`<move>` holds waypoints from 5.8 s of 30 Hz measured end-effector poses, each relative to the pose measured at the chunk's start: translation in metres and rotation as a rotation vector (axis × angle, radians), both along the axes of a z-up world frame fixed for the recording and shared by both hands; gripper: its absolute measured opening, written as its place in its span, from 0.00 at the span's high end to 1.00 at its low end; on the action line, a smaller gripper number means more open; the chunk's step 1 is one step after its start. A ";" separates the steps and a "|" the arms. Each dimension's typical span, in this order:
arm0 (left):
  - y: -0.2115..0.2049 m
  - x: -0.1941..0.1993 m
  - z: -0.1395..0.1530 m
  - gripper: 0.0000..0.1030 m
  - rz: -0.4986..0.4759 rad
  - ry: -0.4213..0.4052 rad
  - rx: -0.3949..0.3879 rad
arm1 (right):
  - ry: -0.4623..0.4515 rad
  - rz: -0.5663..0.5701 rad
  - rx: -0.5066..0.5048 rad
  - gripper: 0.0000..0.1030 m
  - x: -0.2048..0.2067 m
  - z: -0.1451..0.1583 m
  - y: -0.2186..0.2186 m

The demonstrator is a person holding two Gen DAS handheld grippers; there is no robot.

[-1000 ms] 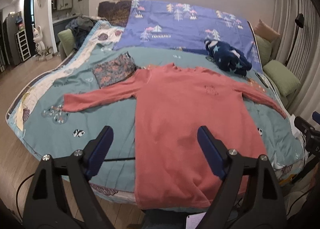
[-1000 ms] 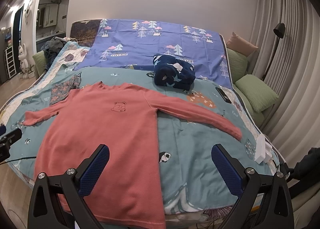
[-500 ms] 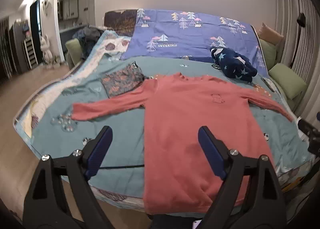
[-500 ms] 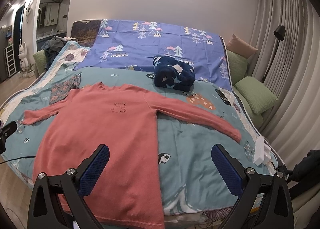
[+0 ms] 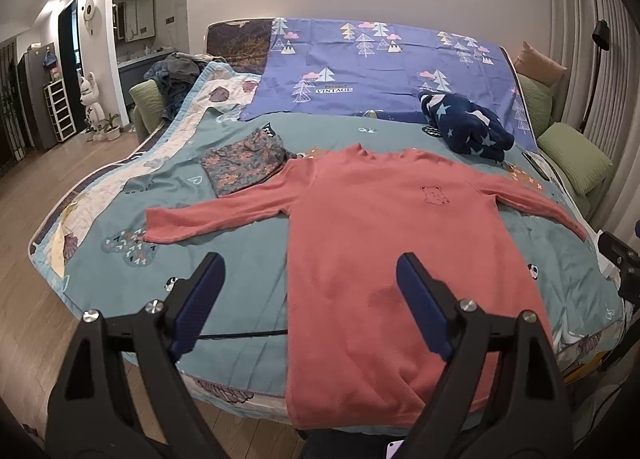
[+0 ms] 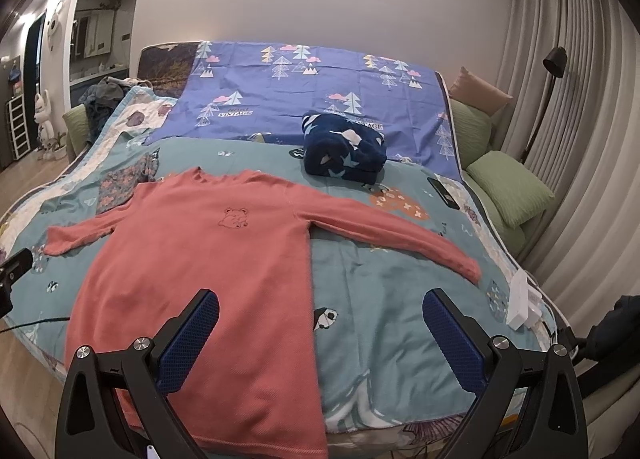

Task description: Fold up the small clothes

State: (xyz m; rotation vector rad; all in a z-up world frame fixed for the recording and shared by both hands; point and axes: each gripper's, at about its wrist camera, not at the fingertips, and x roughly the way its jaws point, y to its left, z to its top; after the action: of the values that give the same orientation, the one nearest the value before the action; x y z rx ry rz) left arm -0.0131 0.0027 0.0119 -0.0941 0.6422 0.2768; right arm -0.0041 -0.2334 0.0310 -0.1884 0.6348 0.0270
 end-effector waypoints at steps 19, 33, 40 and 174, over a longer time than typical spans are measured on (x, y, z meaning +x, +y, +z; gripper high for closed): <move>-0.095 0.104 -0.017 0.27 -0.343 0.217 0.007 | 0.003 -0.268 0.316 0.00 0.062 -0.020 -0.168; -0.259 0.225 -0.051 0.24 -0.861 0.351 0.219 | 0.231 -0.375 1.224 0.18 0.171 -0.162 -0.353; -0.296 0.263 -0.058 0.24 -1.062 0.282 0.266 | 0.225 -0.423 1.265 0.18 0.203 -0.183 -0.373; -0.077 0.178 -0.113 0.64 -0.868 0.258 0.328 | 0.383 0.461 0.523 0.20 0.208 -0.074 0.003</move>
State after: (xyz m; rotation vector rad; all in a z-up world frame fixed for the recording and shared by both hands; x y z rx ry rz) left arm 0.1647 -0.0741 -0.1009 0.5368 0.8263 -0.4539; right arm 0.2038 -0.2300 -0.0425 0.1864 0.9313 0.6806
